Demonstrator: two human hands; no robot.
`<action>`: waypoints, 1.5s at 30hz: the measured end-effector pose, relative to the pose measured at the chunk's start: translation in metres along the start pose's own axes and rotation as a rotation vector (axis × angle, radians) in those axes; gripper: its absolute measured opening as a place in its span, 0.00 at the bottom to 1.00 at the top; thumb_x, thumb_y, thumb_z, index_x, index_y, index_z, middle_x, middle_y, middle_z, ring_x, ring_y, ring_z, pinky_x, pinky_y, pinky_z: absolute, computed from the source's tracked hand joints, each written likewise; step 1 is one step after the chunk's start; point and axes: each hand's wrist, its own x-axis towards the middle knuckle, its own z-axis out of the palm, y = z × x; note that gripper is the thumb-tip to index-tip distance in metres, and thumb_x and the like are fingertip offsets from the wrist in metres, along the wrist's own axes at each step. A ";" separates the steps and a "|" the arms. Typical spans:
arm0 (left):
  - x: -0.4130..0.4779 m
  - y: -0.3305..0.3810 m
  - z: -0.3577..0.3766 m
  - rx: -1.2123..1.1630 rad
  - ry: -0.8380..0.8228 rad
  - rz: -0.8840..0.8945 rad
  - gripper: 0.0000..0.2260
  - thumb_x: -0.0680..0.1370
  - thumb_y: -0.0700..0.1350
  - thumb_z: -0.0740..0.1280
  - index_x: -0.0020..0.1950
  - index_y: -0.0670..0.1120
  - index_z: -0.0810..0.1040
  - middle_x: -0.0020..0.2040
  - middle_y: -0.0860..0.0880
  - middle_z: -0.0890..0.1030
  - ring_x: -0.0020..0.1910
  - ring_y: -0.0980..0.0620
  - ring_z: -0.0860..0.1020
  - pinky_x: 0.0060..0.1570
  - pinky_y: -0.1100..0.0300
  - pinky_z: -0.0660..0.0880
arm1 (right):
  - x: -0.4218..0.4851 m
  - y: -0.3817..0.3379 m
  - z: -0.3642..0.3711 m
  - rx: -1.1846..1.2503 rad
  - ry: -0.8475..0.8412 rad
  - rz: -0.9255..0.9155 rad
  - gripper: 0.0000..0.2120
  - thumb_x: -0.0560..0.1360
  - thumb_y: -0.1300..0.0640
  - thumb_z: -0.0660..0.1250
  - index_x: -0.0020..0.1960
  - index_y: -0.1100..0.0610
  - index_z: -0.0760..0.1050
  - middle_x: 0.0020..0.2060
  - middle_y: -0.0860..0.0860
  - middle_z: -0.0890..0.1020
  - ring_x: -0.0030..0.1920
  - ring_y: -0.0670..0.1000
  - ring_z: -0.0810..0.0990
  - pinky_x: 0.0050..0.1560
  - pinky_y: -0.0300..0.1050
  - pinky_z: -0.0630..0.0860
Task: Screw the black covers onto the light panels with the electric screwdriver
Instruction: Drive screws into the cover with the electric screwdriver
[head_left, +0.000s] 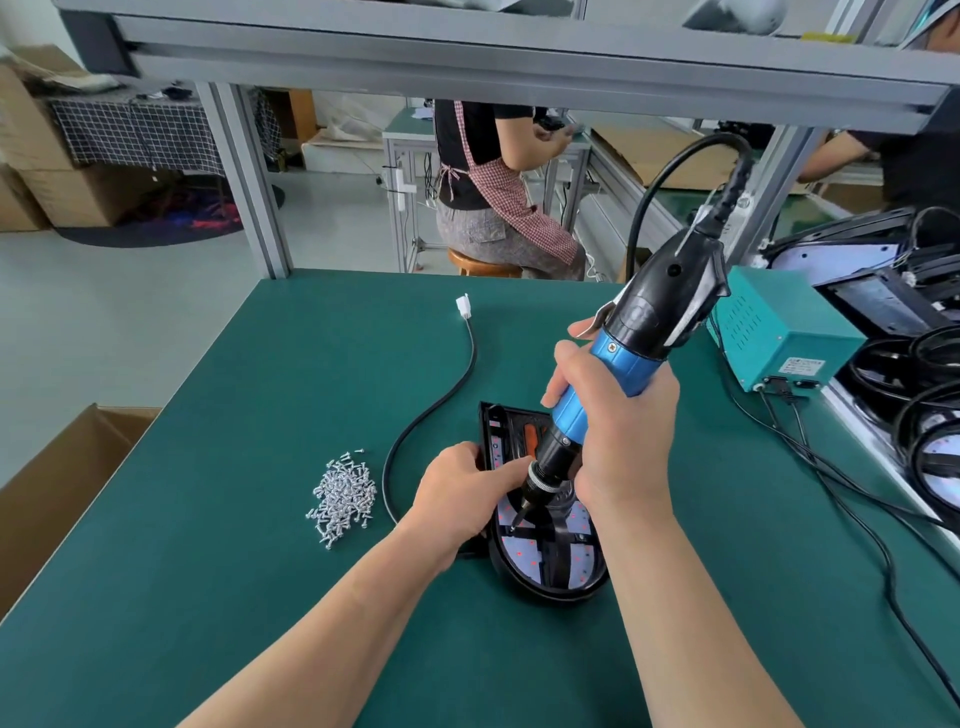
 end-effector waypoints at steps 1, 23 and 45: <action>0.000 -0.001 0.000 -0.002 0.005 0.002 0.17 0.62 0.60 0.73 0.32 0.50 0.72 0.25 0.56 0.74 0.23 0.56 0.69 0.23 0.66 0.63 | 0.000 0.001 0.000 0.000 -0.006 0.000 0.07 0.69 0.64 0.69 0.44 0.62 0.72 0.26 0.48 0.75 0.28 0.44 0.75 0.34 0.33 0.73; 0.001 0.001 -0.002 0.072 -0.002 0.019 0.20 0.59 0.62 0.69 0.33 0.47 0.68 0.27 0.54 0.73 0.27 0.53 0.67 0.28 0.63 0.64 | 0.002 -0.002 -0.008 0.038 -0.241 0.037 0.04 0.68 0.61 0.69 0.38 0.53 0.76 0.29 0.51 0.76 0.32 0.51 0.74 0.37 0.40 0.72; 0.000 0.017 -0.076 0.428 0.396 0.171 0.06 0.76 0.48 0.68 0.40 0.49 0.81 0.33 0.53 0.83 0.37 0.50 0.82 0.40 0.60 0.76 | -0.002 -0.040 -0.040 0.198 0.187 0.035 0.05 0.70 0.61 0.66 0.45 0.56 0.74 0.28 0.50 0.73 0.30 0.51 0.73 0.36 0.38 0.72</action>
